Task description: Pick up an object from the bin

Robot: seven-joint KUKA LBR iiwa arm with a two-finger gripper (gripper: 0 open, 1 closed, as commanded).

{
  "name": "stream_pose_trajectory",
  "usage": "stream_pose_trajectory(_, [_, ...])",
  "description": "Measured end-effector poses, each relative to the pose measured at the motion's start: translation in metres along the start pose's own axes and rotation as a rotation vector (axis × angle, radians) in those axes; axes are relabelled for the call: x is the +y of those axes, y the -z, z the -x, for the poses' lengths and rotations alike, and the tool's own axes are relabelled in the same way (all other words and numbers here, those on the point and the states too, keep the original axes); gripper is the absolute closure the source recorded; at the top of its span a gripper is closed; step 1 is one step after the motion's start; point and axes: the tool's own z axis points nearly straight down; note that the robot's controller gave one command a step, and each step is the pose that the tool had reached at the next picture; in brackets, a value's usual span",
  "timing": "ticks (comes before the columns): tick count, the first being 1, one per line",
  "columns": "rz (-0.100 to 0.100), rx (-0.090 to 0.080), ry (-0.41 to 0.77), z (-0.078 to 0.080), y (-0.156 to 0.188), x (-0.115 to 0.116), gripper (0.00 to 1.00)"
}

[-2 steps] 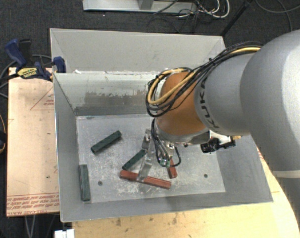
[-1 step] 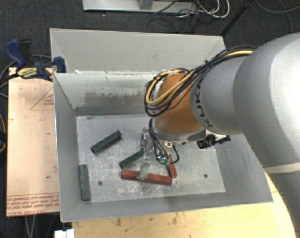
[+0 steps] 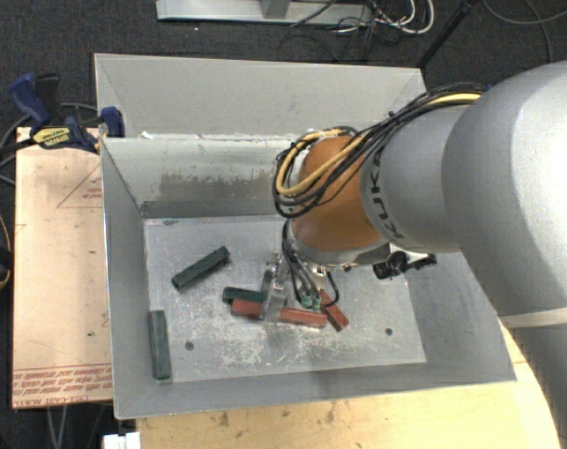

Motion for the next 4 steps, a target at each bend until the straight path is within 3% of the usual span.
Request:
stream_pose_trajectory(1, [0.0,-0.008,-0.001,0.0006,-0.0032,-0.0011,0.0])
stream_pose_trajectory(2, [-0.001,0.0,0.0,-0.0003,-0.0004,-0.0006,1.0])
stream_pose_trajectory(3, [0.0,-0.008,-0.001,0.0006,-0.0033,-0.0012,0.0])
stream_pose_trajectory(4, [-0.001,0.0,0.0,-0.0002,-0.0004,-0.0007,1.0])
